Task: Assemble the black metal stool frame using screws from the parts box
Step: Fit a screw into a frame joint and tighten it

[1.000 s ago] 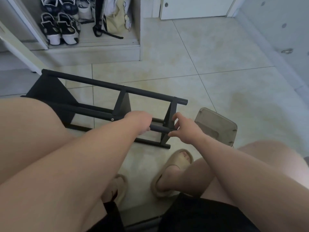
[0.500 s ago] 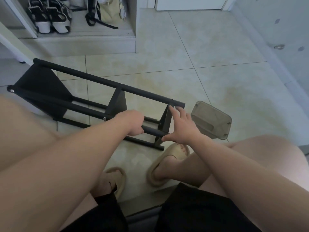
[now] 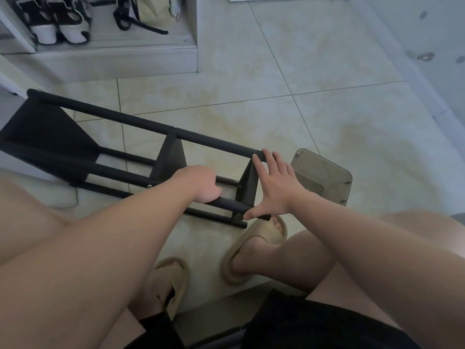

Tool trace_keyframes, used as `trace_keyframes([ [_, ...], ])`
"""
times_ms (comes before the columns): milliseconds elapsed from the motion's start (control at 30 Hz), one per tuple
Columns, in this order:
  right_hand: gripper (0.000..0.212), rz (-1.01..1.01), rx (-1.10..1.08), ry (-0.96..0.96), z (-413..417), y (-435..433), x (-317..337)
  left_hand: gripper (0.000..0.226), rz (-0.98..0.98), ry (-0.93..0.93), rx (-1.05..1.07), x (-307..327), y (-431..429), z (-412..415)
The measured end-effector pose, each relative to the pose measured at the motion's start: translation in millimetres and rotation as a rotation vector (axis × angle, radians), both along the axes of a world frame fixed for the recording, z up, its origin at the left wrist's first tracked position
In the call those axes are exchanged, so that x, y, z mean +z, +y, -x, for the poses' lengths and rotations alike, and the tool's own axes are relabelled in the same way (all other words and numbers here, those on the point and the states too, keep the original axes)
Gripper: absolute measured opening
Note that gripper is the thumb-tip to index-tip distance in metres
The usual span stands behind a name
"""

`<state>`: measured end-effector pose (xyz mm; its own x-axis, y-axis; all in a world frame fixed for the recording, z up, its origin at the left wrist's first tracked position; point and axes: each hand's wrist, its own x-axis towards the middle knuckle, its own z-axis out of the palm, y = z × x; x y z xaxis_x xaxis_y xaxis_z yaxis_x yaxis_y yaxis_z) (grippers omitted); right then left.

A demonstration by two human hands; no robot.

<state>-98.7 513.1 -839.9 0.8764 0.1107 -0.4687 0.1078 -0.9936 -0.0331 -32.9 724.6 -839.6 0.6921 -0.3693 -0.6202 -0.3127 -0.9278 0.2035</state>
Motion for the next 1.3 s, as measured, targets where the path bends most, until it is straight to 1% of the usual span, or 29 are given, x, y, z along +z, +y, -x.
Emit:
trace_keyframes([
  [67, 0.154, 0.018, 0.011, -0.001, -3, 0, 2, 0.032, 0.024, 0.012, 0.018, -2, -6, 0],
  [167, 0.155, 0.037, 0.023, 0.008, -9, -1, 4, 0.023, 0.222, 0.168, 0.158, -5, -20, -2],
  [233, 0.155, 0.03, 0.024, 0.009, -9, -1, 4, 0.024, 0.303, 0.245, 0.242, -5, -30, -5],
  [333, 0.155, 0.009, 0.015, 0.013, -4, 1, 1, 0.031, 0.344, 0.337, 0.29, -11, -39, -9],
  [433, 0.155, 0.018, 0.01, 0.017, -3, 2, -1, 0.028, 0.415, 0.451, 0.367, -22, -40, -12],
  [533, 0.156, 0.03, 0.011, 0.018, -5, 2, -1, 0.023, 0.46, 0.548, 0.382, -32, -38, -15],
  [633, 0.156, 0.033, 0.011, 0.015, -4, 2, -1, 0.023, 0.452, 0.549, 0.33, -37, -34, -18],
  [733, 0.156, 0.044, 0.013, 0.006, -4, 3, 0, 0.015, 0.464, 0.561, 0.313, -40, -37, -17],
  [767, 0.156, 0.046, 0.012, 0.007, -4, 4, 1, 0.013, 0.457, 0.532, 0.284, -40, -39, -16],
  [833, 0.157, 0.051, 0.01, 0.013, -5, 5, 2, 0.013, 0.403, 0.46, 0.191, -37, -43, -15],
  [967, 0.157, 0.063, 0.008, 0.027, -5, 7, 5, 0.012, 0.304, 0.461, 0.105, -32, -51, -11],
  [1133, 0.157, 0.087, 0.01, 0.036, -4, 8, 7, 0.016, 0.277, 0.486, 0.136, -32, -53, -12],
  [1267, 0.157, 0.093, 0.006, 0.046, -5, 9, 8, 0.02, 0.327, 0.485, 0.225, -35, -52, -12],
  [1300, 0.158, 0.094, 0.004, 0.048, -5, 9, 8, 0.018, 0.336, 0.49, 0.23, -36, -52, -13],
])
